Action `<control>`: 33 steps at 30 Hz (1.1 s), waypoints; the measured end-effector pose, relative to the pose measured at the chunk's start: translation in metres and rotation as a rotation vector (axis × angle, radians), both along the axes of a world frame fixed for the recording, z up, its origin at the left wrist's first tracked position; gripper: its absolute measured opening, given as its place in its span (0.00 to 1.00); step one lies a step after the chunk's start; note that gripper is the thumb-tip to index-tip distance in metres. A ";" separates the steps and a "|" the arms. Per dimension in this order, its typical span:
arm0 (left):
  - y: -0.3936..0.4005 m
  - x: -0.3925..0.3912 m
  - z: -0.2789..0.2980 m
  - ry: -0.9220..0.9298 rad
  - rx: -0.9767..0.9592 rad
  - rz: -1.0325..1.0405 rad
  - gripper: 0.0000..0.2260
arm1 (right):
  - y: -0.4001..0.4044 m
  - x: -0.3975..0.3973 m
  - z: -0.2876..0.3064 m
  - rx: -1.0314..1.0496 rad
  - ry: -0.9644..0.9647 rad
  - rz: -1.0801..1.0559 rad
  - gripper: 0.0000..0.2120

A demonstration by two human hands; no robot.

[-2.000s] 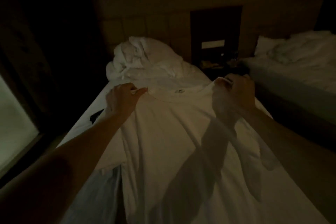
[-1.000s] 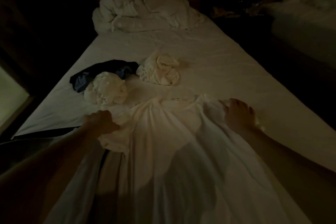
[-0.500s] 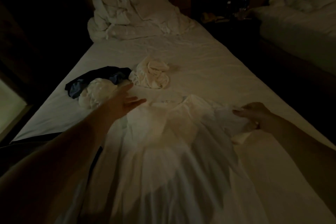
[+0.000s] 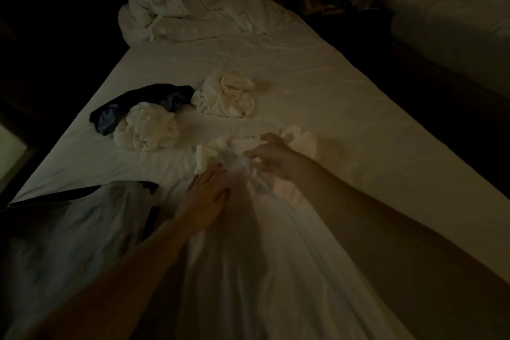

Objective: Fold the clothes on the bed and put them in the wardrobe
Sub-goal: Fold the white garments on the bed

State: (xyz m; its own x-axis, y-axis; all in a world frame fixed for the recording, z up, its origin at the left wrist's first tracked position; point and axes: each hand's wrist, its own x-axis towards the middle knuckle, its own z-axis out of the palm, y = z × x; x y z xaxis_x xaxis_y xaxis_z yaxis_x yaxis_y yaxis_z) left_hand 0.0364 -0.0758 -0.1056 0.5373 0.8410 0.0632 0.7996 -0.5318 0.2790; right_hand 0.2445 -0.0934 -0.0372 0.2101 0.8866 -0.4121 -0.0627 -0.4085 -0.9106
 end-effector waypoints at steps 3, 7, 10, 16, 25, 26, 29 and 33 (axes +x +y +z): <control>-0.034 -0.010 0.003 -0.101 -0.086 0.148 0.26 | -0.024 -0.037 -0.007 0.021 -0.150 0.209 0.28; -0.087 -0.030 0.005 -0.132 -0.150 0.404 0.23 | -0.082 -0.028 0.002 0.161 -0.183 0.131 0.11; -0.137 -0.048 0.002 -0.118 -0.249 0.482 0.27 | -0.152 -0.008 -0.004 0.116 -0.617 0.026 0.10; -0.241 -0.072 0.005 -0.150 -0.304 0.546 0.29 | -0.301 0.009 -0.054 -0.322 -1.045 0.137 0.28; -0.318 -0.110 0.004 -0.674 -0.494 0.337 0.37 | -0.398 -0.015 -0.069 -0.197 -0.931 0.056 0.15; -0.319 -0.116 0.010 -0.668 -0.457 0.359 0.29 | -0.401 -0.017 -0.068 -0.171 -0.935 0.056 0.14; -0.307 -0.152 0.016 -0.562 -0.318 0.431 0.12 | -0.408 -0.024 -0.060 -0.062 -0.968 0.009 0.12; -0.298 -0.183 0.036 -0.321 -0.150 0.552 0.14 | -0.412 -0.041 -0.050 0.014 -1.020 -0.030 0.12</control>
